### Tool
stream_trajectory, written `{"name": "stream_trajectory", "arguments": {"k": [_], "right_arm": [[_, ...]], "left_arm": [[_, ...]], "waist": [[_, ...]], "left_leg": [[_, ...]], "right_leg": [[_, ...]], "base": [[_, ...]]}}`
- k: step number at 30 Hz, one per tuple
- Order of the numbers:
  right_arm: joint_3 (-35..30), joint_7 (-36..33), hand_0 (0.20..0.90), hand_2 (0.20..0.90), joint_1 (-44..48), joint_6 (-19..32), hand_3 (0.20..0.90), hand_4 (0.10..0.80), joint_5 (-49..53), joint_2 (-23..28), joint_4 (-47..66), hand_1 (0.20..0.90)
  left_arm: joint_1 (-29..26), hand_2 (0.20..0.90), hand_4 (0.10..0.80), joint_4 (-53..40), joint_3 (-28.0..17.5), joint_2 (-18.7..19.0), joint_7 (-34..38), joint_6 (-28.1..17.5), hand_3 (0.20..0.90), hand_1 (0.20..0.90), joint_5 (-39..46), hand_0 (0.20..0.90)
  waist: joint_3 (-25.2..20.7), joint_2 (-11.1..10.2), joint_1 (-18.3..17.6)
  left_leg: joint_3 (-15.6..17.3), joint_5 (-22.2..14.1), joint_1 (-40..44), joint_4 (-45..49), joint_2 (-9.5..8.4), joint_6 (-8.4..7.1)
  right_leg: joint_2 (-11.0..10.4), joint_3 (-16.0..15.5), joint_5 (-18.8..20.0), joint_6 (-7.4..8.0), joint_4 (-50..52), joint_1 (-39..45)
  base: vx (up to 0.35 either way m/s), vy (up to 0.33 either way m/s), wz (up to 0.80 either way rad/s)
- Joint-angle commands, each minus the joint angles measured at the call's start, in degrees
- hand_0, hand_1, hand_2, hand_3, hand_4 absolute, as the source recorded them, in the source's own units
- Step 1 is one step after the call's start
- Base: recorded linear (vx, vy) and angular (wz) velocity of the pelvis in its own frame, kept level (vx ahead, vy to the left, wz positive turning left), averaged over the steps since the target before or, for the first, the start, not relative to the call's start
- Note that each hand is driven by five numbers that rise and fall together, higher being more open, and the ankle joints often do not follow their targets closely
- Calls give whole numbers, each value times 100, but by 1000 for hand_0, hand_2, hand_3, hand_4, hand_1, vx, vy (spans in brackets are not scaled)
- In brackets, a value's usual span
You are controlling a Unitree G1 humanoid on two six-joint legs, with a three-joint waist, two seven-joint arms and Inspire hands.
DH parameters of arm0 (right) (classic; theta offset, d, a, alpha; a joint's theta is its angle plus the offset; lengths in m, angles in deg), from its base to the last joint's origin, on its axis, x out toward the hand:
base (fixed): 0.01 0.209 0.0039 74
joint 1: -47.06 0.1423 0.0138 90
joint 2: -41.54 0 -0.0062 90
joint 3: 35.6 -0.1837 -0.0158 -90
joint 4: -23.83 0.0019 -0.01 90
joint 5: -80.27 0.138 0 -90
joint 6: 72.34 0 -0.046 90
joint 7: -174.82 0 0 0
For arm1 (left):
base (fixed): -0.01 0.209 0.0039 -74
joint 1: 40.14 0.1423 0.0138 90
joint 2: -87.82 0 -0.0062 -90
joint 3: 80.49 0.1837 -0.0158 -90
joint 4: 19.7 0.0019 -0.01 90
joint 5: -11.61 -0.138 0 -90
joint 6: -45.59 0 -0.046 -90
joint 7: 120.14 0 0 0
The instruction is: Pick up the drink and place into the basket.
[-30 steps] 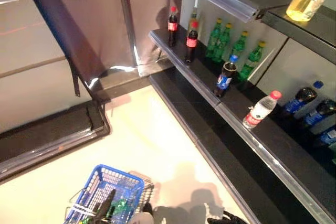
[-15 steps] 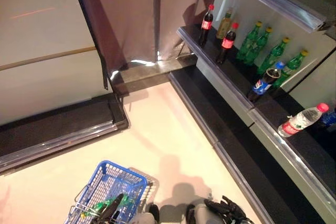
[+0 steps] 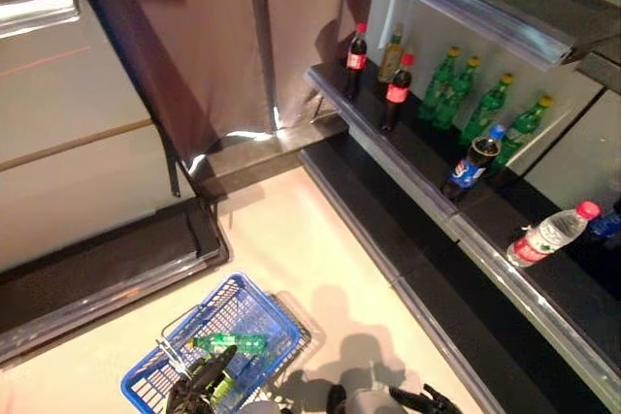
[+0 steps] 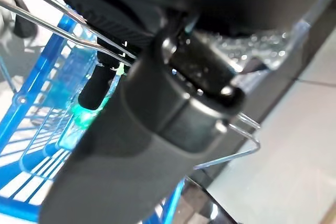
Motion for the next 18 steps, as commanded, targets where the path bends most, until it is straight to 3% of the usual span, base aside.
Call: {"name": "stream_trajectory", "arguments": {"k": [1,3,5,7,8,9,11,13,15,16,18], "right_arm": [[91,-52,900,900,-95,269,900,800,-158,449,166,900],[128,-37,900,900,1,275,900,800,-181,461,176,900],[238,-56,900,900,132,143,900,800,-209,477,224,900],[319,-90,900,900,189,78,900,800,-170,471,152,900],[356,-122,900,900,192,79,900,800,-128,455,82,900],[368,-125,900,900,179,100,900,800,-141,450,55,900],[355,-141,900,900,158,71,900,800,-152,432,36,900],[262,-186,900,900,110,-40,900,800,-120,407,-27,900],[212,-168,900,900,73,-59,900,800,-188,390,-90,900],[191,-113,900,900,-9,-1,900,800,-330,378,-133,900],[167,-96,900,900,-73,54,900,800,-385,361,-126,900]], "left_arm": [[213,300,100,-514,-1,-219,-606,-548,200,300,56,300],[188,300,100,-556,11,-199,-662,-550,200,300,20,300],[187,300,100,-683,5,-190,-591,-518,200,300,63,300],[182,300,100,-736,-16,-219,-515,-461,200,300,200,300],[197,300,100,-746,-26,-216,-506,-393,200,300,273,300],[228,300,100,-722,-42,-233,-546,-407,200,300,285,300],[300,300,100,-638,-108,-294,-579,-466,200,300,235,300],[308,300,100,-498,-264,-347,-543,-440,200,300,301,300],[261,300,100,-434,-358,-346,-520,-379,200,300,292,300],[163,300,100,-437,-337,-307,-374,-310,200,300,219,300],[100,300,100,-441,-326,-278,-312,-242,200,300,122,300]], "waist": [[-166,-36,103],[-111,-98,216],[-53,-113,378],[-37,-45,490],[4,51,591],[24,71,651],[53,44,737],[89,-24,773],[87,-60,757],[67,-69,701],[61,-80,666]], "left_leg": [[-39,55,238,384,-238,656],[-193,-94,71,-186,-302,787],[-567,98,114,-2091,-262,773],[-806,406,38,-3401,-58,607],[-1079,1077,70,-4315,203,362],[-1299,1307,-12,-4548,313,296],[-1610,1423,-175,-4585,435,275],[-1693,1302,-404,-4014,499,308],[-1725,1144,-403,-3744,469,323],[-1652,981,-317,-3592,468,321],[-1566,869,-332,-3421,415,338]], "right_leg": [[101,21,971,363,-880,43],[103,264,954,419,-876,120],[206,681,845,519,-996,334],[305,904,756,588,-1062,484],[420,1047,586,597,-984,686],[462,1206,485,601,-922,806],[442,1496,309,635,-813,1023],[252,1697,126,733,-663,1222],[69,1741,101,850,-623,1282],[-140,1694,97,963,-578,1307],[-244,1657,121,1013,-549,1311]], "base": [[300,87,-65],[239,103,-63],[356,177,-57],[420,213,-67],[482,232,-65],[467,240,-35],[389,252,-63],[437,422,-144],[376,453,-119],[327,424,-65],[259,403,-54]]}}
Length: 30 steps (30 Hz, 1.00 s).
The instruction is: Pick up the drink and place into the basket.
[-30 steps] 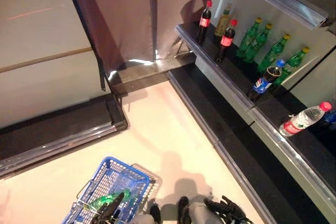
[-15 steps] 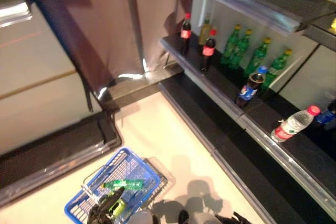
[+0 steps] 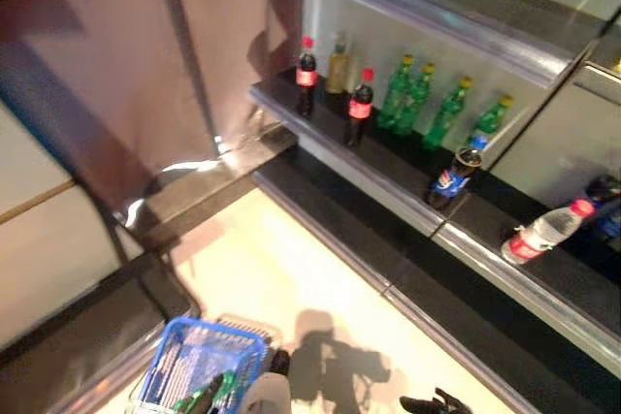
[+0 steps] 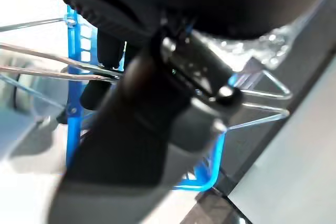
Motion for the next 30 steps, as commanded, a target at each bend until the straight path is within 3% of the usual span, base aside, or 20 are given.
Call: {"name": "stream_trajectory", "arguments": {"k": [1,4,6,8,10,12,13,16,19,22,23,25,27,28,30], "right_arm": [[-71,-91,900,900,-268,223,900,800,-148,415,271,900],[61,-130,900,900,-310,328,900,800,-288,298,465,900],[417,-319,900,900,-224,396,900,800,-619,264,929,900],[531,-447,900,900,-163,341,900,800,-501,263,1118,900],[556,-542,900,900,-118,212,900,800,-150,289,1295,900],[526,-491,900,900,-105,213,900,800,-80,314,1254,900],[503,-440,900,900,-78,218,900,800,-124,347,1162,900],[423,-302,900,900,-87,283,900,800,-177,373,915,900],[392,-291,900,900,-172,368,900,800,-97,310,812,900],[360,-280,900,900,-194,262,900,800,-158,265,778,900],[391,-267,900,900,-192,198,900,800,-248,262,759,900],[547,-254,900,900,-142,173,900,800,-515,323,763,900],[637,-307,900,900,-98,109,900,800,-587,374,838,900],[685,-326,900,900,-64,83,900,800,-481,459,859,900],[704,-337,900,900,25,74,900,800,-309,544,819,900]], "left_arm": [[-389,300,100,-802,401,134,-218,-361,200,300,-574,300],[-558,300,100,-898,495,314,-129,-467,200,300,-485,300],[-524,300,100,-1180,466,476,-112,-474,200,300,-509,300],[-524,300,100,-1179,534,528,-168,-536,200,300,-644,300],[-561,300,100,-1153,655,614,-211,-539,200,300,-670,300],[-586,300,100,-1171,622,610,-147,-495,200,300,-653,300],[-596,300,100,-1163,598,562,-128,-491,200,300,-651,300],[-492,300,100,-1131,637,366,-153,-515,200,300,-750,300],[-401,300,100,-992,761,253,-250,-525,200,300,-952,300],[-416,300,100,-816,850,200,-204,-569,200,300,-1125,300],[-449,300,100,-789,840,188,-150,-551,200,300,-1056,300],[-457,300,100,-794,757,166,-201,-534,200,300,-1015,300],[-467,300,100,-785,726,120,-191,-580,200,300,-1109,300],[-471,300,100,-786,752,113,-204,-577,200,300,-1073,300],[-469,300,100,-776,758,94,-189,-522,200,300,-976,300]], "waist": [[-98,110,-269],[-141,85,-275],[-99,213,-184],[-79,246,-196],[-36,227,-258],[-5,213,-251],[1,195,-231],[-58,198,-233],[-157,213,-312],[-199,173,-392],[-204,126,-415],[-171,20,-392],[-139,-10,-362],[-67,-20,-326],[16,4,-263]], "left_leg": [[-413,-127,-703,571,447,-224],[-180,-264,-506,490,251,-9],[246,-316,-190,245,279,94],[400,-343,-82,143,281,126],[588,-394,-35,150,227,95],[834,-437,62,170,191,39],[1011,-474,121,182,143,13],[1115,-467,270,38,67,4],[1010,-456,382,-86,30,7],[935,-606,303,246,19,-13],[908,-711,263,510,13,-15],[949,-848,128,1401,87,-15],[838,-656,-121,2153,139,-30],[672,-494,-514,3011,121,-28],[539,-332,-796,3158,125,-36]], "right_leg": [[-78,-337,591,279,-347,365],[-369,-715,983,447,-59,26],[-525,-1393,1294,460,534,-564],[-336,-1527,1184,434,597,-758],[-19,-1727,1032,265,368,-876],[6,-2018,1035,171,-23,-869],[-50,-2189,1212,154,-385,-859],[-71,-2077,1532,197,-915,-802],[82,-1841,1526,120,-1051,-717],[104,-1608,1511,56,-1097,-650],[94,-1540,1543,37,-1119,-634],[2,-1701,1540,-31,-1086,-603],[23,-1740,1516,-139,-1017,-605],[64,-1727,1480,-230,-908,-620],[147,-1640,1443,-269,-828,-581]], "base": [[263,497,-40],[216,468,-29],[55,358,-71],[24,177,-102],[50,126,-71],[53,86,-12],[84,52,-21],[151,6,-38],[200,-58,-6],[193,-144,26],[169,-177,46],[175,-202,31],[130,-173,8],[102,-136,16],[129,-34,6]]}}
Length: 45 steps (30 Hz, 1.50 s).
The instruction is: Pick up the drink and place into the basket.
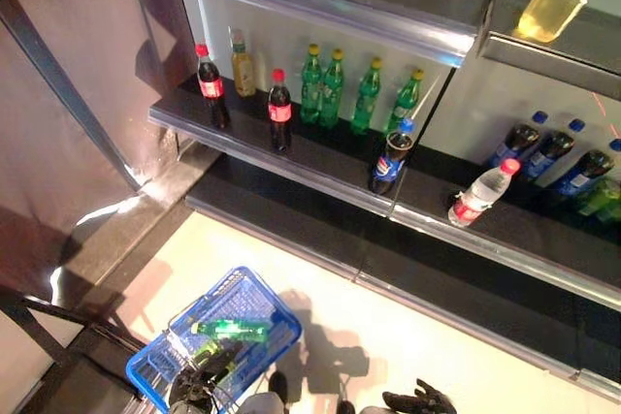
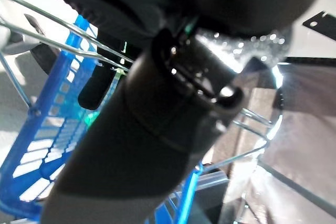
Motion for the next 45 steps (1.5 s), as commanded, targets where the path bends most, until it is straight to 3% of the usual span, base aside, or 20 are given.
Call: {"name": "stream_trajectory", "arguments": {"k": [1,3,4,5,6,7,8,12,15,18,23,33,38,45], "right_arm": [[159,-67,900,900,-26,8,900,800,141,567,137,900],[87,31,900,900,31,82,900,800,58,586,2,900],[97,54,900,900,36,121,900,800,38,581,-43,900],[82,81,900,900,-3,228,900,800,15,564,-93,900],[72,92,900,900,-30,288,900,800,45,553,-105,900],[62,118,900,900,-60,354,900,800,69,540,-81,900],[106,110,900,900,-29,441,900,800,-54,514,-40,900],[270,42,900,900,-118,563,900,800,-318,534,450,900],[673,-131,900,900,-269,111,900,800,-1011,695,2295,900],[1145,-148,900,900,-185,5,900,800,-1245,1147,3677,900],[1122,327,900,900,-201,-30,900,800,-1137,1838,5457,900],[315,713,900,900,-32,850,900,800,-650,2679,7891,900],[-39,347,900,900,622,1111,900,800,-406,2797,8614,900],[-219,-1229,900,900,1117,971,900,800,-560,2510,8713,900]], "left_arm": [[264,300,100,-403,23,-368,-309,-541,200,300,80,300],[301,300,100,-263,-5,-404,-388,-613,200,300,74,300],[310,300,100,-226,37,-379,-398,-620,200,300,96,300],[331,300,100,-185,53,-373,-415,-599,200,300,11,300],[348,300,100,-153,65,-383,-420,-608,200,300,-48,300],[351,300,100,-127,38,-424,-362,-612,200,300,-215,300],[313,300,100,-143,-9,-420,-278,-511,200,300,-417,300],[228,300,100,-330,128,-210,-321,-412,200,300,-468,300],[323,300,100,-876,145,12,-97,-292,200,300,-403,300],[297,300,100,-1100,173,236,-62,-242,200,300,-293,300],[342,300,100,-1256,351,265,17,-231,200,300,-87,300],[746,300,100,-897,301,-18,-159,-204,200,300,-632,300],[713,300,100,-757,327,-36,-206,-194,200,300,-700,300],[594,300,100,-551,402,-89,-312,-236,200,300,-690,300]], "waist": [[153,97,110],[145,148,120],[140,218,126],[181,297,157],[198,318,180],[225,292,217],[206,277,239],[187,292,170],[133,271,222],[131,222,298],[33,131,246],[-128,48,298],[-247,152,315],[-372,248,344]], "left_leg": [[-59,-449,-283,1533,115,467],[-145,-401,3,536,221,457],[-186,-144,120,-240,410,340],[-299,337,180,-1039,638,144],[-358,513,88,-1125,709,84],[-521,509,-42,-987,705,79],[-541,184,28,-1010,626,134],[-357,-172,135,-761,519,187],[-219,-343,289,-756,446,296],[-74,-342,275,-779,580,259],[-50,-240,216,-928,738,147],[-141,-147,376,-1178,891,19],[-155,-183,514,-1221,922,-19],[-190,-264,617,-1170,900,-28]], "right_leg": [[135,211,1013,212,-495,69],[150,265,978,285,-539,124],[195,249,943,305,-562,182],[232,277,863,328,-589,352],[245,308,826,329,-591,426],[176,373,761,363,-579,521],[27,387,686,459,-529,561],[-254,228,702,579,-396,526],[-631,23,920,816,-503,448],[-774,-155,1001,928,-620,397],[-607,-146,911,871,-840,560],[-505,-225,860,843,-958,700],[-517,-202,783,824,-894,714],[-546,-224,710,801,-787,732]], "base": [[173,74,-19],[234,153,-23],[340,226,-28],[299,199,-24],[293,216,12],[266,261,21],[260,309,9],[153,219,-24],[82,117,-28],[-60,-53,-55],[-7,-84,-13],[17,-59,4],[33,39,0],[48,43,5]]}}
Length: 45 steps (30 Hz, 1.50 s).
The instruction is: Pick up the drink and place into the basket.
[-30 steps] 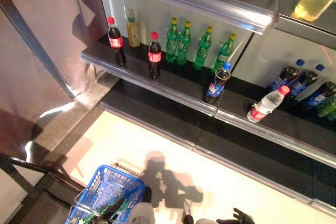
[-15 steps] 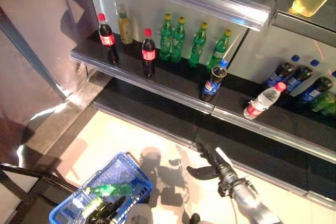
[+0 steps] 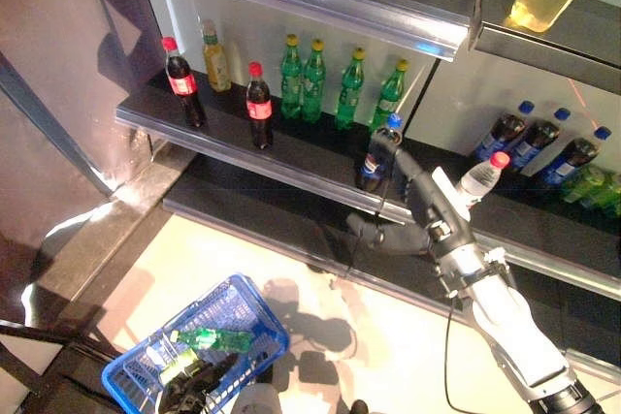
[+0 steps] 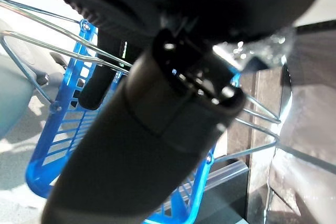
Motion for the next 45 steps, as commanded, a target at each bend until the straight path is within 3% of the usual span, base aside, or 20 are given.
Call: {"name": "stream_trajectory", "arguments": {"k": [1,11,19,26,36,45], "right_arm": [[-422,-1156,900,900,432,379,900,800,24,-39,364,900],[-433,-3871,900,900,423,223,900,800,-1034,-528,-78,900],[-403,-3849,900,900,427,-174,900,800,-765,-451,-269,900],[-257,-4191,900,900,627,-55,900,800,-530,-534,-565,900],[-328,-5003,900,900,1893,-21,900,800,-600,-683,-1058,900],[-507,-5215,900,900,2632,155,900,800,-277,-668,-1423,900]], "left_arm": [[-51,300,100,-135,265,-190,-448,-470,200,300,-92,300],[92,300,100,-237,599,-294,-392,-512,200,300,-95,300],[186,300,100,-252,543,-208,-456,-481,200,300,-72,300],[-33,300,100,-641,787,-158,-605,-620,200,300,39,300],[-589,300,100,-1157,1291,57,-577,-788,200,300,475,300],[-797,300,100,-1318,1309,149,-518,-827,200,300,621,300]], "waist": [[-457,124,128],[-19,290,267],[141,359,346],[624,460,349],[1667,732,294],[1834,752,311]], "left_leg": [[-371,-422,-78,490,433,-269],[-631,-554,-547,1182,303,-266],[-732,-540,-734,1339,200,-276],[-835,-529,-1161,1684,116,-298],[-940,-548,-1852,2166,-15,-215],[-937,-548,-2365,2254,-78,-80]], "right_leg": [[-59,-72,6,-88,467,-125],[-158,-243,-162,-141,1007,-341],[-227,-331,-169,-133,1091,-415],[-251,-379,-259,-210,1453,-760],[-377,-304,-262,-332,2118,-1695],[-366,-177,-112,-329,2194,-2398]], "base": [[51,37,8],[22,40,14],[50,27,7],[-35,14,9],[-92,44,1],[-14,7,-1]]}}
